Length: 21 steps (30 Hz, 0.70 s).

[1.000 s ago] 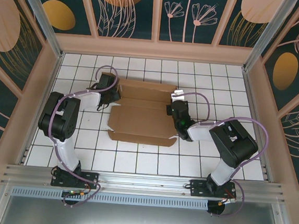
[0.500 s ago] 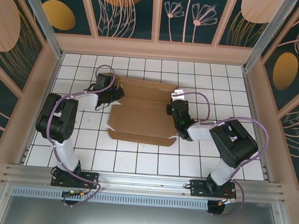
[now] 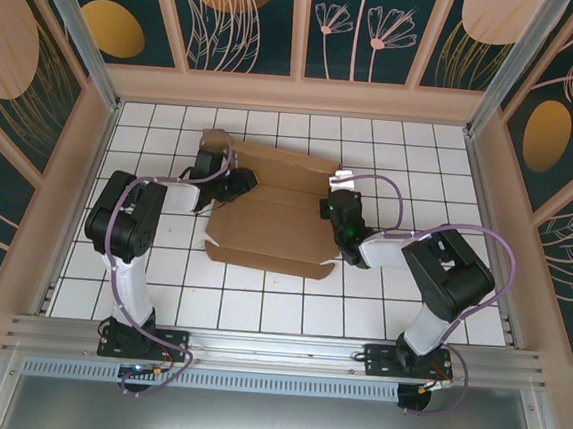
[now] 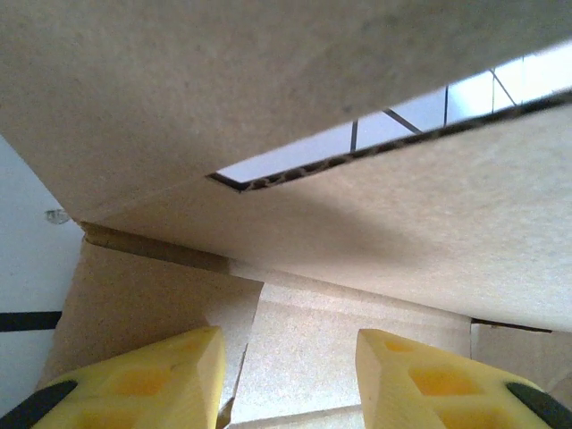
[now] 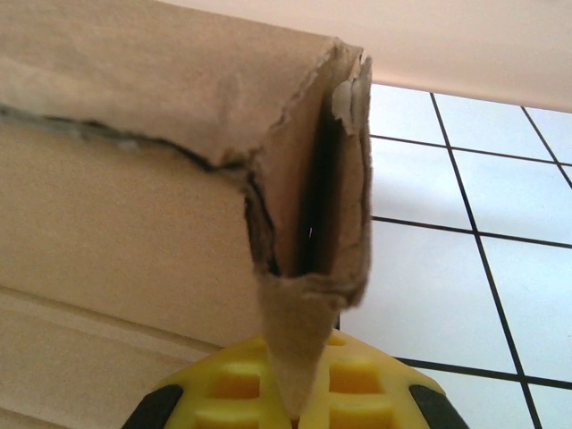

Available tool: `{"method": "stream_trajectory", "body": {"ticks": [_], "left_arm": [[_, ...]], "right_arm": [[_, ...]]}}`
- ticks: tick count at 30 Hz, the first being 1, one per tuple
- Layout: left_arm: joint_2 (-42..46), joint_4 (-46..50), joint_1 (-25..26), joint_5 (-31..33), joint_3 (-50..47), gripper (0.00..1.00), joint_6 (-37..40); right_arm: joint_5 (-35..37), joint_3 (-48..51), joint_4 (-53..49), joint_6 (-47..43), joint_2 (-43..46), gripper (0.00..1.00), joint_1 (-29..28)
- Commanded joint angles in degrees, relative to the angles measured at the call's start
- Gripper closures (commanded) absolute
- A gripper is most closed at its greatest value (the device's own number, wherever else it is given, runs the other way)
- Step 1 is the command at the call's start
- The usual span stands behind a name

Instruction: Fold the paper box

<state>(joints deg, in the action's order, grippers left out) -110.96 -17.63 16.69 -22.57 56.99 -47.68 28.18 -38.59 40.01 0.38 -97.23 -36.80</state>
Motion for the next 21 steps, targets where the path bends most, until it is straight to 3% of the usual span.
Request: {"method": "stream_trajectory", "body": {"ticks": [1, 4, 12, 18, 21], "left_arm": [[6.84, 4.24, 1.72, 1.59, -0.9, 0.57, 0.91], [12.36, 5.26, 1.6, 4.46, -5.01, 0.57, 0.85], [26.21, 11.77, 1.64, 0.53, -8.84, 0.57, 6.16], [38.95, 17.93, -0.23, 13.07, -7.6, 0.61, 14.16], [42.12, 19.78, -4.0, 21.75, -7.34, 0.72, 14.72]], "right_arm": [[-0.42, -1.07, -3.6, 0.67, -0.38, 1.0, 0.2], [1.44, -1.31, -4.04, 0.89, -0.32, 1.0, 0.73], [0.04, -1.84, -5.01, 1.82, -0.07, 1.0, 1.87], [-1.34, -1.4, -5.43, 2.12, 0.73, 1.0, 2.56], [-2.1, -1.39, -5.53, 2.09, 0.92, 1.0, 2.64]]}}
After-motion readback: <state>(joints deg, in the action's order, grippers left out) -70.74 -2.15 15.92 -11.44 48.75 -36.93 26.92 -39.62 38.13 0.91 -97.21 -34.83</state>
